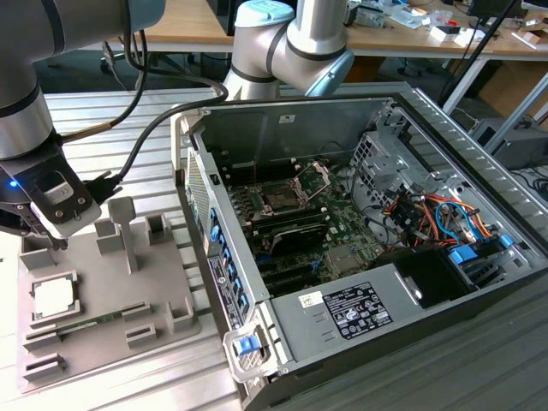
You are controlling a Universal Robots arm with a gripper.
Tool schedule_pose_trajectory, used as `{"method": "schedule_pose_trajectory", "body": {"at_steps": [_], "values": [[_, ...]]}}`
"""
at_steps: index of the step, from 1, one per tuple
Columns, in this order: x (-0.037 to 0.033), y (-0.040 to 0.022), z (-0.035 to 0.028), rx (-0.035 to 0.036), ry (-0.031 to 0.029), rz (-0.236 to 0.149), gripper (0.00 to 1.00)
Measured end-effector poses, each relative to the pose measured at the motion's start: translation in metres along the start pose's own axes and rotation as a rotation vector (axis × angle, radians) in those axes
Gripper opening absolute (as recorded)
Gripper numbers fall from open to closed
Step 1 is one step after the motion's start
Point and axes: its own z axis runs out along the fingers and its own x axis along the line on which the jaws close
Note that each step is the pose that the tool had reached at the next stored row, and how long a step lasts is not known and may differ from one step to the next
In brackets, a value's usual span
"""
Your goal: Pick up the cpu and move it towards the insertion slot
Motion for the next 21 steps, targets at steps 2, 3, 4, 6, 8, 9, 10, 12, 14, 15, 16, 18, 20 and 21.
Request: {"method": "schedule_pose_trajectory", "body": {"at_steps": [2,3,4,6,8,9,10,12,14,15,16,18,20,21], "values": [[0.0000,0.0000,0.0004,0.0000,0.0000,0.000,0.11],[0.0000,0.0000,0.0005,0.0000,0.0000,0.000,0.11],[0.0000,0.0000,0.0007,0.0000,0.0000,0.000,0.11],[0.0000,0.0000,0.0011,0.0000,0.0000,0.000,0.11],[0.0000,-0.0001,0.0014,0.0000,0.0000,0.000,0.11],[0.0000,-0.0001,0.0016,0.0000,0.0000,0.000,0.11],[0.0000,-0.0001,0.0018,0.0000,0.0000,0.000,0.11],[0.0000,-0.0001,0.0024,0.0001,0.0000,0.000,0.11],[0.0000,-0.0002,0.0032,0.0000,0.0000,0.000,0.11],[0.0000,-0.0003,0.0034,0.0000,0.0000,0.000,0.11],[0.0000,-0.0003,0.0036,-0.0001,0.0000,0.000,0.11],[0.0000,-0.0003,0.0040,0.0000,0.0001,0.000,0.11],[0.0000,-0.0004,0.0045,0.0000,0.0000,0.000,0.11],[0.0000,-0.0004,0.0047,0.0000,-0.0001,0.000,0.11]]}}
